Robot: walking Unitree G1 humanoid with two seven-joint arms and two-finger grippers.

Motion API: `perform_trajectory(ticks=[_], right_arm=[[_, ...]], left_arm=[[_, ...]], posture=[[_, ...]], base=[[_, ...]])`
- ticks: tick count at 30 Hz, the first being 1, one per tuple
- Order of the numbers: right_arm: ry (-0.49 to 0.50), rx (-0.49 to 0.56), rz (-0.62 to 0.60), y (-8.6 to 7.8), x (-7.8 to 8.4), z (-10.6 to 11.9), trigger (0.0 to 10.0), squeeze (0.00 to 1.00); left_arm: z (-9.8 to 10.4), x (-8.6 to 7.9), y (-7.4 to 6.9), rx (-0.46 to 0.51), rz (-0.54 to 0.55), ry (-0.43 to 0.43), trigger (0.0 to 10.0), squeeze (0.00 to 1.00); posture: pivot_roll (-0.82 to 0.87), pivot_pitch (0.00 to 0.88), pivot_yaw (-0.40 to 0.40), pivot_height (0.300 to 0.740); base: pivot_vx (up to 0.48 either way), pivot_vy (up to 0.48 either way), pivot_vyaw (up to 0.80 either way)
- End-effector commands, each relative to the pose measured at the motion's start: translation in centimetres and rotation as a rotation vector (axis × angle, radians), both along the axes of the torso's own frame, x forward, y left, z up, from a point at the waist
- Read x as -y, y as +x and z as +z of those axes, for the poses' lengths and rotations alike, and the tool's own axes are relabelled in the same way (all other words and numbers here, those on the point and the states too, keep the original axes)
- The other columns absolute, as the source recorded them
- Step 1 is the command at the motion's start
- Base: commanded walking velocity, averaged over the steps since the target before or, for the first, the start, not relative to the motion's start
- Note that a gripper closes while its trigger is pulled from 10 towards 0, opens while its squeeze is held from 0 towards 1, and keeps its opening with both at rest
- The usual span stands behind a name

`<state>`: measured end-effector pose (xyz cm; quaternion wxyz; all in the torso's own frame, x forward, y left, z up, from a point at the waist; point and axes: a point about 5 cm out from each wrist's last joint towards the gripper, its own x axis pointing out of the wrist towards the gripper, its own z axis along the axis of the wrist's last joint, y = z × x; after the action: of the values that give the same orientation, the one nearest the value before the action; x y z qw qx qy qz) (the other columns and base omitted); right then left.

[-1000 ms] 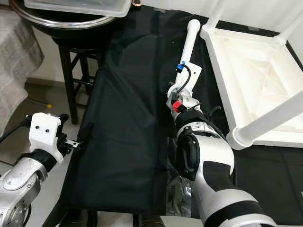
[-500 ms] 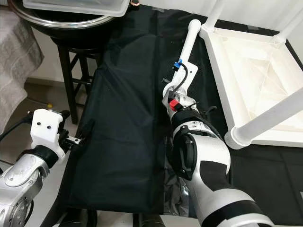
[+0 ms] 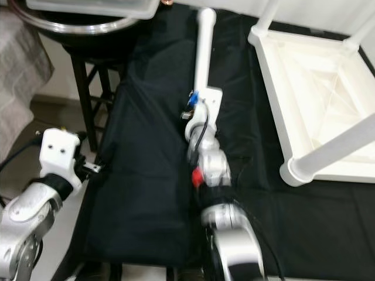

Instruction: Building children table

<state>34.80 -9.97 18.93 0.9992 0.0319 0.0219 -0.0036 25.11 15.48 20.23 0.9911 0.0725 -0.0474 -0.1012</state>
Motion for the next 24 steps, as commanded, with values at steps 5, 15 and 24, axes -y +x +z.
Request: perform_trajectory(ticks=[5, 15, 24], right_arm=[[-0.065, 0.148, 0.000, -3.0, 0.9, 1.6, 0.0, 0.00], [-0.103, 0.175, -0.130, -6.0, 2.4, 1.9, 0.0, 0.00], [-0.136, 0.151, 0.061, -10.8, 2.1, 1.7, 0.0, 0.00]], left_arm=[[-0.7, -0.1, -0.1, -0.020, -0.004, 0.003, 10.0, 0.00], [-0.8, -0.1, 0.2, -0.014, -0.013, 0.009, 10.0, 0.00], [-1.0, -0.3, 0.3, -0.017, -0.012, 0.018, 10.0, 0.00]], posture=[[0.09, 0.264, -0.101, 0.740], [0.09, 0.248, -0.096, 0.740], [0.08, 0.244, -0.092, 0.740]], base=[[0.000, 0.000, 0.00], [0.000, 0.000, 0.00], [0.000, 0.000, 0.00]])
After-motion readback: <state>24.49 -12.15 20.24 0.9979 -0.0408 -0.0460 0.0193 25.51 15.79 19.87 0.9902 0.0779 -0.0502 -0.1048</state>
